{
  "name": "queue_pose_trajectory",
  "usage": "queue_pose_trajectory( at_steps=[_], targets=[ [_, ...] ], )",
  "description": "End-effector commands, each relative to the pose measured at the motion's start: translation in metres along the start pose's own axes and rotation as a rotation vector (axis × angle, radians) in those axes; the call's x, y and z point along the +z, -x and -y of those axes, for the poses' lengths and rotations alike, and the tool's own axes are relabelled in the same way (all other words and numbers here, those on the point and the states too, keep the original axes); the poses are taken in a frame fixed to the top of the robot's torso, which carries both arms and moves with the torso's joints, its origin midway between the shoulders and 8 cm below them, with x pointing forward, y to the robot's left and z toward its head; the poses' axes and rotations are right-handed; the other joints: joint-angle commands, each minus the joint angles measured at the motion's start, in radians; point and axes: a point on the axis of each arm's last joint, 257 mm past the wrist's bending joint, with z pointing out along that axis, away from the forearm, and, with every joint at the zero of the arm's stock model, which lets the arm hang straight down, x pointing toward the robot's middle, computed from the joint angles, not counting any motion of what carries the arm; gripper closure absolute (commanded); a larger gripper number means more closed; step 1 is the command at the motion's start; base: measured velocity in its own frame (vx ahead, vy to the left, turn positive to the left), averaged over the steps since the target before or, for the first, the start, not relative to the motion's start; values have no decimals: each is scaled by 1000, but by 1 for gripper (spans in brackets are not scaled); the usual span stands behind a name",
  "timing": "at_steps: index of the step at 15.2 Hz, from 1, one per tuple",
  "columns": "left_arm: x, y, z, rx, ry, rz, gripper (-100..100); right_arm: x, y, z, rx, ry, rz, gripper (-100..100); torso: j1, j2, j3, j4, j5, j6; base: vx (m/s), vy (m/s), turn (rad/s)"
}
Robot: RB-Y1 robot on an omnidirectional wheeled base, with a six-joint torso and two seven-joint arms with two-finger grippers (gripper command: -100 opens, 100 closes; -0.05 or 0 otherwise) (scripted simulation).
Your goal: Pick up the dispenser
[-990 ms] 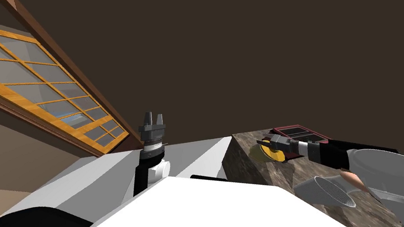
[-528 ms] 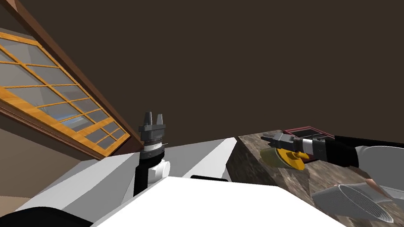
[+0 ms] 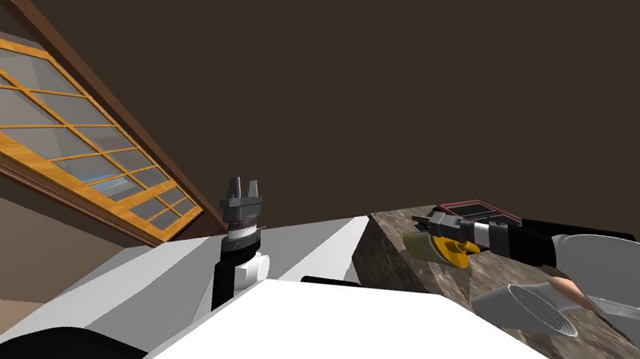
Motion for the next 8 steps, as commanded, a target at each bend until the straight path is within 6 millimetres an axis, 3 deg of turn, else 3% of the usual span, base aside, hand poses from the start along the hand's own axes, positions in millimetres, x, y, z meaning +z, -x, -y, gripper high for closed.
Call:
queue_pose_trajectory(
  at_steps=[1, 4, 8],
  targets=[
    [0, 0, 0, 0, 0, 0, 0, -8, 2, -7, 28, 17, 10, -100, 0, 0, 0, 0, 0, 0, 7, -29, -2],
    [0, 0, 0, 0, 0, 0, 0, -17, 5, -13, 63, 34, 25, -100, 16, -7, -4, -2, 4, 0, 58, 70, -30],
    [0, 0, 0, 0, 0, 0, 0, -32, 10, -21, 121, 58, 52, -100, 21, -10, -6, -2, 5, 0, 68, 95, -35]
  ],
)
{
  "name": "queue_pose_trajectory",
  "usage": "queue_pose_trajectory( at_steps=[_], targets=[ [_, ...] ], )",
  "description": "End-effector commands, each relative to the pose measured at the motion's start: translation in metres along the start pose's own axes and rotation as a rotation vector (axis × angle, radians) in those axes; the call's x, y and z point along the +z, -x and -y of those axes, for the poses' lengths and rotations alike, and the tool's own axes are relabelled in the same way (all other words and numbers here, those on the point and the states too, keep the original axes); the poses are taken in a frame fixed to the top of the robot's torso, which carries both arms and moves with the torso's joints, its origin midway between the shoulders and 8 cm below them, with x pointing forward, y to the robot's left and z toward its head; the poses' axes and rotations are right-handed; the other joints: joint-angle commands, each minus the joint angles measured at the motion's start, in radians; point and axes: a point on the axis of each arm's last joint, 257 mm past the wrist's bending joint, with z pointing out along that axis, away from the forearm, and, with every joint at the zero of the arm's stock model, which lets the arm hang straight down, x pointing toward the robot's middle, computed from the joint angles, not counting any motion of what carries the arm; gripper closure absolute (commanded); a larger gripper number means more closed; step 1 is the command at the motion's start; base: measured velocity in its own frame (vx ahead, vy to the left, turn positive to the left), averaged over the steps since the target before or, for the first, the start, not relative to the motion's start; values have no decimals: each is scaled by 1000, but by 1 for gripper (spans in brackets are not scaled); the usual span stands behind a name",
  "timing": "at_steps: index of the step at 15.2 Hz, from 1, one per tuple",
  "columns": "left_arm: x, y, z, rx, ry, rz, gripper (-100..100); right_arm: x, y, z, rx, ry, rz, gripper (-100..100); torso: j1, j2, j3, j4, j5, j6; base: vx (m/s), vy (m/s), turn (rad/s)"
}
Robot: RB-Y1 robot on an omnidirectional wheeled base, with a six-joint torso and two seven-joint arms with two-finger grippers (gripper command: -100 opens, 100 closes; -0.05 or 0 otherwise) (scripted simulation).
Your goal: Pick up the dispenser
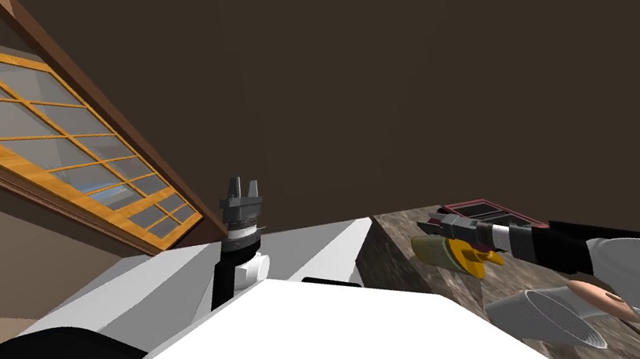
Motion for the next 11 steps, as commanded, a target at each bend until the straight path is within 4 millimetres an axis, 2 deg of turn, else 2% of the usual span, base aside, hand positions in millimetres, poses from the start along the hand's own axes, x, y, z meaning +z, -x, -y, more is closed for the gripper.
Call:
queue_pose_trajectory(
  at_steps=[1, 5, 11],
  targets=[
    [0, 0, 0, 0, 0, 0, 0, -8, 3, -6, 36, 14, 17, -100, 0, 0, 0, 0, 0, 0, 65, 89, -63],
    [0, 0, 0, 0, 0, 0, 0, -22, 7, -13, 87, 35, 46, -100, -1, -1, 0, 0, 0, 0, 72, 80, -75],
    [0, 0, 0, 0, 0, 0, 0, -47, 15, -26, 177, 78, 101, -100, -5, 0, 0, 0, -1, 0, 64, 37, -85]
  ],
)
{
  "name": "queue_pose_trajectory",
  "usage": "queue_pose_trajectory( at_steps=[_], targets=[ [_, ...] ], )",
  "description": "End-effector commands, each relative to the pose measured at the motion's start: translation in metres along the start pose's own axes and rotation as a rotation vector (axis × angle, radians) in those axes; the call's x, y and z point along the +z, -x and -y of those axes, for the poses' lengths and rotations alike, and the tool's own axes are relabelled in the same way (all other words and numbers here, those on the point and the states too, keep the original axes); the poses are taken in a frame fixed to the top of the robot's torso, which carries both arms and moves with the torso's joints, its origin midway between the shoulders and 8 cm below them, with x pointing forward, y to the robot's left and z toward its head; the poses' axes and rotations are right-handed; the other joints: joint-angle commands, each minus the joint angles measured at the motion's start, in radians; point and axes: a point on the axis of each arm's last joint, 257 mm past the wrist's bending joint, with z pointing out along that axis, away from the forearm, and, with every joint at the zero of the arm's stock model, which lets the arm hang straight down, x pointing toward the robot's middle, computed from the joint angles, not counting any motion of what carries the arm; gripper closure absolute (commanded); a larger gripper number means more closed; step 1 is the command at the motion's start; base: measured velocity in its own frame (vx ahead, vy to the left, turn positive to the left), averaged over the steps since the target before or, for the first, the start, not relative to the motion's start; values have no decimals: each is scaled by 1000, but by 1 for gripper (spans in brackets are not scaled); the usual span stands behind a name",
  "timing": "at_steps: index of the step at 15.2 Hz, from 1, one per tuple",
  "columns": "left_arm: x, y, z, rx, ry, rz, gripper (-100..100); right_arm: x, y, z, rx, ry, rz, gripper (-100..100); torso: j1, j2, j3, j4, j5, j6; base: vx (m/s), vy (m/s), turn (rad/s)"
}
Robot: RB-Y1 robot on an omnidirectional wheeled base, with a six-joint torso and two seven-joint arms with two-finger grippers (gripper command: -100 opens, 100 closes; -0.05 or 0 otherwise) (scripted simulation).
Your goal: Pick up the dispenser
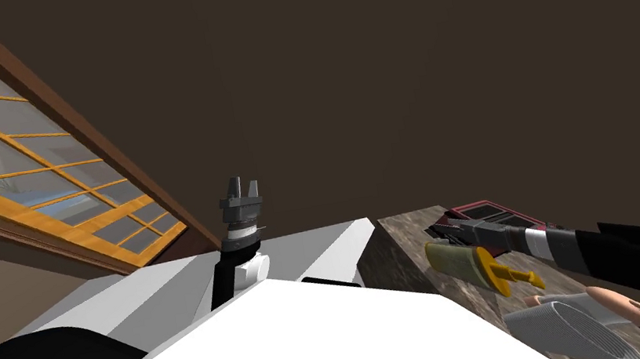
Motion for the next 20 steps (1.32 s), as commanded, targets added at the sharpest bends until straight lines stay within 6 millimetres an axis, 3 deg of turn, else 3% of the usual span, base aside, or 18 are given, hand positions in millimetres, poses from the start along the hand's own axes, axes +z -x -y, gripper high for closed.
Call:
queue_pose_trajectory(
  at_steps=[1, 12, 20],
  targets=[
    [0, 0, 0, 0, 0, 0, 0, -10, 4, -6, 42, 19, 24, -100, 0, 0, 0, 0, 0, 0, 61, 39, -127],
    [0, 0, 0, 0, 0, 0, 0, -50, 22, -27, 214, 100, 129, -100, 0, 1, 1, 0, 0, 0, 54, 30, -121],
    [0, 0, 0, 0, 0, 0, 0, -71, 35, -30, 338, 138, 208, -100, 3, 2, 1, 0, 1, 0, 39, 72, -157]
  ],
)
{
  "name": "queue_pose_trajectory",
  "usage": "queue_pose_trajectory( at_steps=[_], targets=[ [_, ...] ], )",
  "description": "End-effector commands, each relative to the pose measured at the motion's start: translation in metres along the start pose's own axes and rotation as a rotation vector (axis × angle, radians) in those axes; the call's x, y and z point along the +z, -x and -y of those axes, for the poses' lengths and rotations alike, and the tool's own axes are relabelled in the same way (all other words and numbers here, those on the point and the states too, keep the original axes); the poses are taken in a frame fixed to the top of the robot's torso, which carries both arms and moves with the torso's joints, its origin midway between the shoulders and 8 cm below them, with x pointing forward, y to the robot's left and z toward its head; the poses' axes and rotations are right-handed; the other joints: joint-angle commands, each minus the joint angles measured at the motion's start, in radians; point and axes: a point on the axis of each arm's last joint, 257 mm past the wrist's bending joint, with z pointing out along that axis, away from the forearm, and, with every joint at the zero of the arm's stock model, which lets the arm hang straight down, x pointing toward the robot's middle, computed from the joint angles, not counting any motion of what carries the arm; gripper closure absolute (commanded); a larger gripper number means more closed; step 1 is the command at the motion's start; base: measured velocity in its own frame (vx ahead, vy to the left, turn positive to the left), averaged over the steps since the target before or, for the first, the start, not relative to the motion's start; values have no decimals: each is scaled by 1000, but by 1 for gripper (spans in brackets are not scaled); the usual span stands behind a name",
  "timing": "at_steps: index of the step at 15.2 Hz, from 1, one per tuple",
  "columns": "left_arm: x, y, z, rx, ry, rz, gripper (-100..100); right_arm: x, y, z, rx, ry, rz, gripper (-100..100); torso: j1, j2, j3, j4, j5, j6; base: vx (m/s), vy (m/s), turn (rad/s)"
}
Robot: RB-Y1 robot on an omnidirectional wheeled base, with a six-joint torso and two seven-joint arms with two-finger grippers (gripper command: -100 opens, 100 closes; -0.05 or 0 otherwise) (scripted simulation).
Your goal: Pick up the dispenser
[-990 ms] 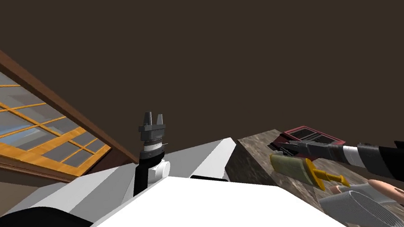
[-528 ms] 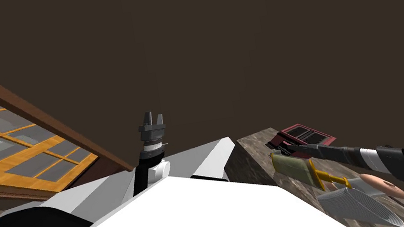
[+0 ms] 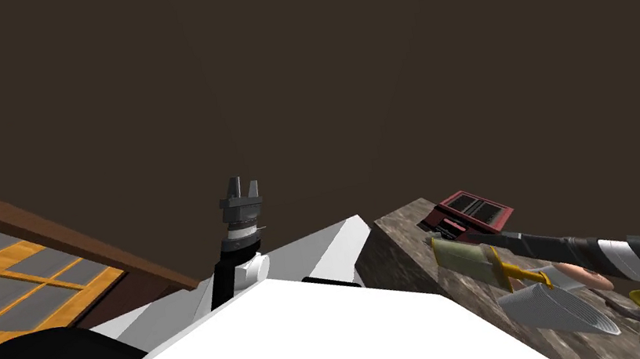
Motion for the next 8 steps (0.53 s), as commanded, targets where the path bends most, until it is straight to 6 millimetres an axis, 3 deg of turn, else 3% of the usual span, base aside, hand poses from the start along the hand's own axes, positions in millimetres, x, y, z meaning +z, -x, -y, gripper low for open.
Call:
queue_pose_trajectory(
  at_steps=[1, 4, 5, 7, 8],
  targets=[
    [0, 0, 0, 0, 0, 0, 0, -3, 4, -1, 29, 7, 19, -100, 0, 0, 0, 0, 0, 0, 16, 57, -133],
    [0, 0, 0, 0, 0, 0, 0, -4, 5, -2, 35, 9, 24, -100, -2, 1, 1, 0, 0, 0, 7, 39, -104],
    [0, 0, 0, 0, 0, 0, 0, -13, -7, -1, -2, 37, 15, -100, -3, 1, 1, 0, -1, -1, 19, 105, 5],
    [0, 0, 0, 0, 0, 0, 0, -11, -4, -1, 10, 30, 18, -100, 6, -1, 0, 0, 1, -1, 44, 163, -7],
    [0, 0, 0, 0, 0, 0, 0, -12, -5, -1, 6, 32, 17, 100, 5, -1, -1, 0, 1, -1, 12, 44, -10]
  ],
)
